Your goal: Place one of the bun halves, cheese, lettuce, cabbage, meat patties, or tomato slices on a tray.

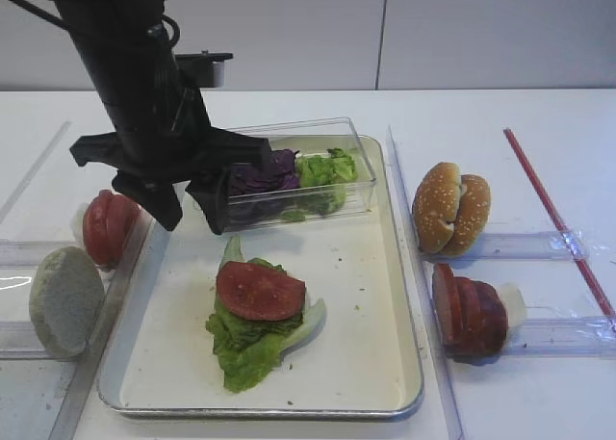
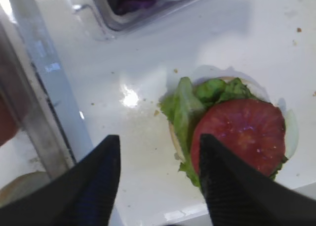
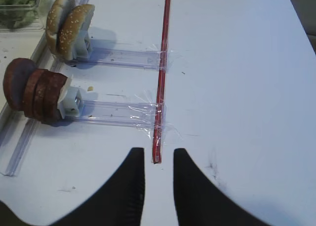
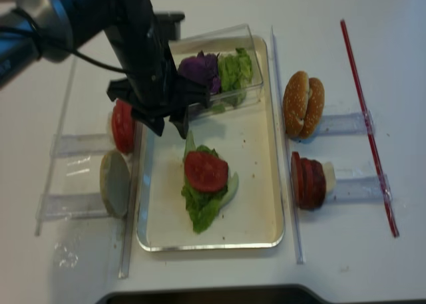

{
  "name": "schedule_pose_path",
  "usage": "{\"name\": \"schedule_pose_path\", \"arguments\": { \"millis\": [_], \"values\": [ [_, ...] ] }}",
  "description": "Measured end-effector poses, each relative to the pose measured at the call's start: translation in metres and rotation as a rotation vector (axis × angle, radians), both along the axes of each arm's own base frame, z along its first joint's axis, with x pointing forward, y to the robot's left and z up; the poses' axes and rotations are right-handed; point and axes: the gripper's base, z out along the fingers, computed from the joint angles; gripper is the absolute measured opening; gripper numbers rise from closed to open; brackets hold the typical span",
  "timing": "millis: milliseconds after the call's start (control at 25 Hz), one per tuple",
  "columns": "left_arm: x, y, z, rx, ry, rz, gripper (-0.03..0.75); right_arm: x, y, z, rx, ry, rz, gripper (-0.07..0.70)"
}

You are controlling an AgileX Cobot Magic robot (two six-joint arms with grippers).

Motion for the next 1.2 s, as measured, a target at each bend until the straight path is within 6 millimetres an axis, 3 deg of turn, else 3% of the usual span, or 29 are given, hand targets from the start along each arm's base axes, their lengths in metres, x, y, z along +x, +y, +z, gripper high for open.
{"name": "schedule_pose_path", "arguments": {
  "millis": [400, 720, 1000, 1200],
  "values": [
    [0.011, 0.06, 0.028, 0.028, -0.097, 0.117, 0.349, 0.0, 0.0, 0.0, 0.0, 0.0, 0.0, 0.179],
    [0.007, 0.111, 0.056, 0.069, -0.192, 0.187, 0.349, 0.0, 0.0, 0.0, 0.0, 0.0, 0.0, 0.179],
    [-0.008, 0.138, 0.065, 0.099, -0.22, 0.225, 0.35, 0.0, 0.0, 0.0, 0.0, 0.0, 0.0, 0.179],
    [-0.033, 0.143, 0.07, 0.102, -0.236, 0.227, 0.35, 0.0, 0.0, 0.0, 0.0, 0.0, 0.0, 0.179]
  ]
}}
